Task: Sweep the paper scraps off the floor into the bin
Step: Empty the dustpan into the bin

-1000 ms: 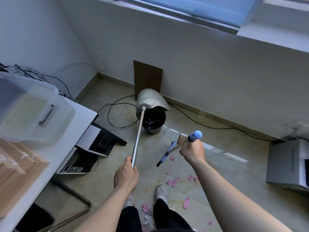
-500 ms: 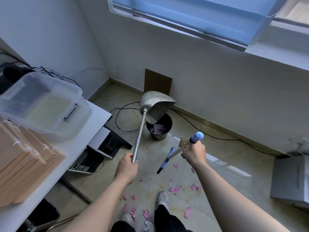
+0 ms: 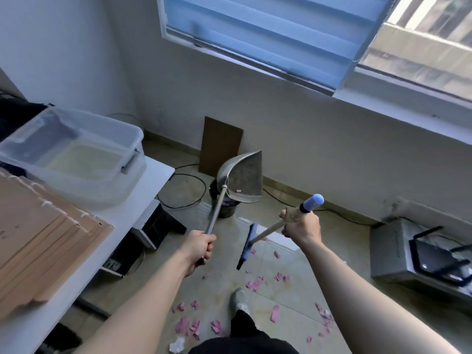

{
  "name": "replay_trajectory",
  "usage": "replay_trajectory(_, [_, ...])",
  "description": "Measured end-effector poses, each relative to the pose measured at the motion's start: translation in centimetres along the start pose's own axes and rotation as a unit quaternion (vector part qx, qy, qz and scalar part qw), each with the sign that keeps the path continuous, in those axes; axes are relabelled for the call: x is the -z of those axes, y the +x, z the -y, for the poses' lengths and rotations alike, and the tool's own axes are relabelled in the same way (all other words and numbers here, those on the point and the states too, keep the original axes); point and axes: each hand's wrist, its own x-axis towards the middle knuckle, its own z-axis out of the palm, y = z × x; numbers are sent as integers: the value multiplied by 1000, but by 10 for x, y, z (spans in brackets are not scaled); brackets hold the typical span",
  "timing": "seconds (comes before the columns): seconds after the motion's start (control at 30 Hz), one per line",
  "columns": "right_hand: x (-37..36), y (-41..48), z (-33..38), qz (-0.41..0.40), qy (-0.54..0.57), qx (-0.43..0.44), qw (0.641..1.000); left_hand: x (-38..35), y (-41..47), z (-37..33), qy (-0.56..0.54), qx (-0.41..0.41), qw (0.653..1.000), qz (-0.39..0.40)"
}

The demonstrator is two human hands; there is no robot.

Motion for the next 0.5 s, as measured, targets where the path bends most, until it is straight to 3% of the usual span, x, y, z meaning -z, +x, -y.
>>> replay_trajectory(0.5, [11,-150,-105,-68,62,-93,991,-4,-77,90,9,79,991,103])
